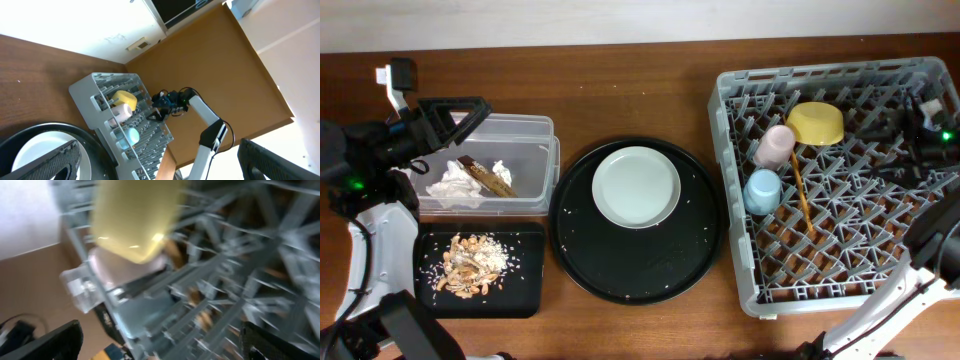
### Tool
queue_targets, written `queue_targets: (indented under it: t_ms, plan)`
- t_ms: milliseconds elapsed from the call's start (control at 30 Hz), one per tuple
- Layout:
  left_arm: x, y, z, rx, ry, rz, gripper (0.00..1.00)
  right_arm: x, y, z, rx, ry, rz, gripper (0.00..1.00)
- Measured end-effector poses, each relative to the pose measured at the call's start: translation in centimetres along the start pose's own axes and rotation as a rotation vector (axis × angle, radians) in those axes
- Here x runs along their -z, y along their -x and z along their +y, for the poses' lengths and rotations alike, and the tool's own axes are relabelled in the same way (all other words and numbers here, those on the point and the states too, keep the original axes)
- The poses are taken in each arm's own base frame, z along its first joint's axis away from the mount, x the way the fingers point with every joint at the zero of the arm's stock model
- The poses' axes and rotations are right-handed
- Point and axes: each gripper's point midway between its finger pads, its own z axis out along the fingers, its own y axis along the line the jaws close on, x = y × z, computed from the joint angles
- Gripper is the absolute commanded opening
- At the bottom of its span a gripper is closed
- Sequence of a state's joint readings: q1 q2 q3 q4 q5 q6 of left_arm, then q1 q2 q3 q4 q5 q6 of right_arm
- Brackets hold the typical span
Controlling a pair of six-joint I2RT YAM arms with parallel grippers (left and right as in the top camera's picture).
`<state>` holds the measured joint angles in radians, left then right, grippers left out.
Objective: Sort waste into correct bins and load items into the dishwasher rack
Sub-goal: 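Carry the yellow bowl to the rack's back row and release it, then grasp the white plate edge with the right gripper and lift it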
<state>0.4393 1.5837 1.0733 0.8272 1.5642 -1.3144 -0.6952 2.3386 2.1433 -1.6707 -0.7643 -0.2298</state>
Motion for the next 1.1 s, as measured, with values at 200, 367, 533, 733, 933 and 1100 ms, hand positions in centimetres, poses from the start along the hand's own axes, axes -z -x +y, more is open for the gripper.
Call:
queue_targets:
  t_ms: [200,367,533,733,933,1100]
  plan:
    - [0.0,0.0,0.0,0.000,0.000,0.000,0.99,8.0,-7.7,9.4,0.180,-0.446,-0.235,0.98]
    - [0.0,0.0,-0.1,-0.002,-0.001,0.004,0.99,-0.8,-20.8,16.3,0.578,-0.529,-0.180,0.98]
    - [0.0,0.0,-0.2,-0.006,-0.001,0.003,0.99,-11.2,-26.6,9.9,0.621,-0.497,-0.140,0.98]
    - [0.0,0.0,-0.2,-0.006,-0.001,0.003,0.99,-20.1,-23.9,12.4,0.634,-0.524,-0.242,0.94]
    - [0.0,0.0,-0.2,-0.005,-0.001,0.004,0.99,-28.5,-23.3,11.6,0.564,-0.427,-0.115,0.29]
    - [0.0,0.0,-0.2,-0.006,-0.001,0.003,1.00,-29.6,-21.0,10.2,0.418,-0.482,-0.236,0.21]
